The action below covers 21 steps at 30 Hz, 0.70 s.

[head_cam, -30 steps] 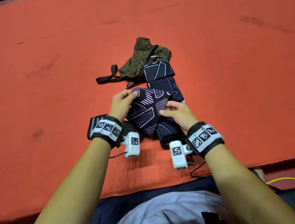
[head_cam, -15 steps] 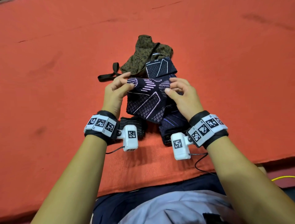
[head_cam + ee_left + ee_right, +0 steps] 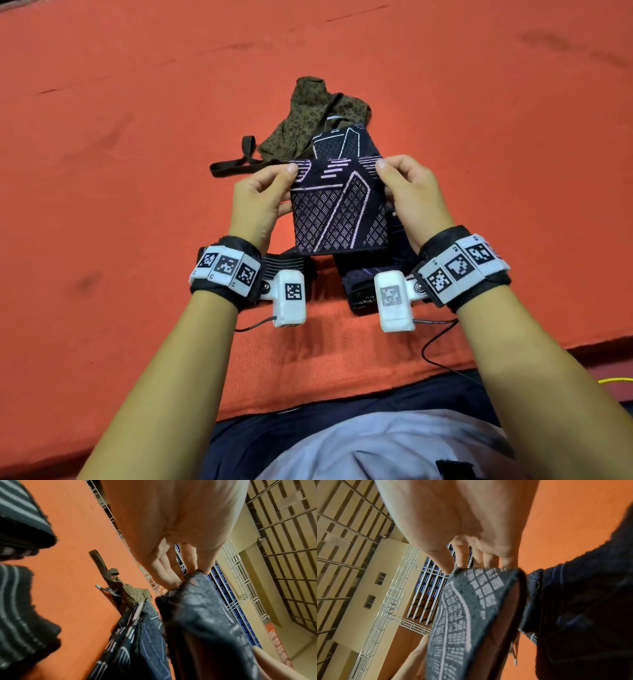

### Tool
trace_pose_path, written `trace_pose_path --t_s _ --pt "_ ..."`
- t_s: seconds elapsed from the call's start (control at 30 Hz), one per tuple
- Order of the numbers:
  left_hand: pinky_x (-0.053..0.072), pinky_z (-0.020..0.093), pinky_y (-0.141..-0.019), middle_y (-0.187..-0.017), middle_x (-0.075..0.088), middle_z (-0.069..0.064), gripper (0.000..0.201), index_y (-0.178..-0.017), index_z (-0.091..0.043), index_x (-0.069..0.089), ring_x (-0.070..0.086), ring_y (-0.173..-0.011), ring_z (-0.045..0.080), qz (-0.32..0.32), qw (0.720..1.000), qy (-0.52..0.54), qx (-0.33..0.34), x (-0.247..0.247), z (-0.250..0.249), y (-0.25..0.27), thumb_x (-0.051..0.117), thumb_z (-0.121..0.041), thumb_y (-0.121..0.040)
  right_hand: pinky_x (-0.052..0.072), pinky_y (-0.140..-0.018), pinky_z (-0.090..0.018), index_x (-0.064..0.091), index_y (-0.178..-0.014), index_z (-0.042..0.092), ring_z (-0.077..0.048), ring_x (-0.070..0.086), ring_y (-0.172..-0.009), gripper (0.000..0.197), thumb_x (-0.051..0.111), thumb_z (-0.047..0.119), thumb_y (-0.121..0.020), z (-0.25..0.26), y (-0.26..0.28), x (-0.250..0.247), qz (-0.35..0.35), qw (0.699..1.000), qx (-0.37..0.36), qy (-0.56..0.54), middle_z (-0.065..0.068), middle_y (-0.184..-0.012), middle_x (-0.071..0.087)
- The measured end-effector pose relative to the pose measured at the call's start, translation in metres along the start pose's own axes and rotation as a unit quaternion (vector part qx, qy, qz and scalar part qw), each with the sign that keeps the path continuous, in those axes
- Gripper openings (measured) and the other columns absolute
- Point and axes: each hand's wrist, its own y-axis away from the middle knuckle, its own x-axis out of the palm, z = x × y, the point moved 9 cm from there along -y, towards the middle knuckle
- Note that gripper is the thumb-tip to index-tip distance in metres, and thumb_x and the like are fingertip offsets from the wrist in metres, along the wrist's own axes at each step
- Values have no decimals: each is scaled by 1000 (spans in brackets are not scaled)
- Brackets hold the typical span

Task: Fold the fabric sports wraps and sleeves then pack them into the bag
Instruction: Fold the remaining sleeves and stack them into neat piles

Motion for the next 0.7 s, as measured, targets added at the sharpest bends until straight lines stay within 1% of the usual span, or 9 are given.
trace_pose_path --t_s 0.07,0.1,0.17,0.23,0.33,0.43,0.47,0.57,0.7 --pt "53 20 -59 -94 75 4 15 -100 -14 73 67 -73 16 0 1000 11 -22 4 9 1 61 -21 -99 53 -81 -44 68 -93 24 -15 63 -80 11 61 31 -90 -6 4 3 23 999 21 -27 1 -87 70" --pt "51 19 -55 -93 74 2 15 -100 -14 72 67 -69 16 6 999 9 -31 7 13 2 59 -21 -100 54 -84 -48 68 -95 24 -19 65 -83 9 59 24 -92 -9 7 2 26 999 29 -37 -4 -90 71" --pt "49 19 -51 -90 72 1 14 -98 -15 69 62 -61 14 26 999 -7 -46 15 24 5 57 -21 -101 55 -86 -51 66 -95 22 -23 66 -82 13 56 14 -97 -15 10 0 20 998 47 -39 -8 -90 71" --pt "50 22 -49 -88 69 4 13 -93 -15 64 59 -60 16 39 997 -24 -68 21 37 8 55 -19 -102 55 -88 -50 63 -95 21 -19 66 -77 18 50 9 -101 -23 12 -1 15 996 79 -31 -4 -86 70" --pt "48 20 -43 -74 64 1 18 -86 -15 54 56 -49 7 28 993 -58 -101 24 59 12 51 -16 -104 54 -93 -54 62 -97 25 -21 68 -83 22 46 13 -101 -39 14 -3 28 991 129 6 -3 -92 71" --pt "47 20 -40 -61 60 -5 20 -84 -14 51 53 -42 1 10 988 -78 -136 28 76 15 50 -16 -104 54 -93 -54 65 -92 39 -26 71 -95 21 48 30 -85 -51 14 -9 31 987 136 81 1 -100 73" --pt "46 20 -39 -59 60 -7 20 -84 -14 51 54 -41 1 6 986 -83 -142 29 80 16 50 -16 -104 54 -91 -54 65 -96 38 -28 70 -95 22 48 31 -84 -54 14 -11 32 984 141 101 1 -101 73" --pt "45 20 -39 -63 60 -3 16 -89 -11 51 56 -42 2 14 983 -102 -149 37 85 20 51 -18 -103 54 -89 -49 64 -112 26 -32 69 -96 23 50 22 -94 -56 16 -21 23 974 150 168 -5 -105 72" --pt "44 21 -37 -68 58 6 17 -93 -9 47 56 -39 5 29 976 -144 -162 43 92 25 55 -22 -102 53 -91 -41 63 -115 18 -25 68 -96 23 50 17 -96 -66 15 -29 28 960 152 235 -3 -104 71"
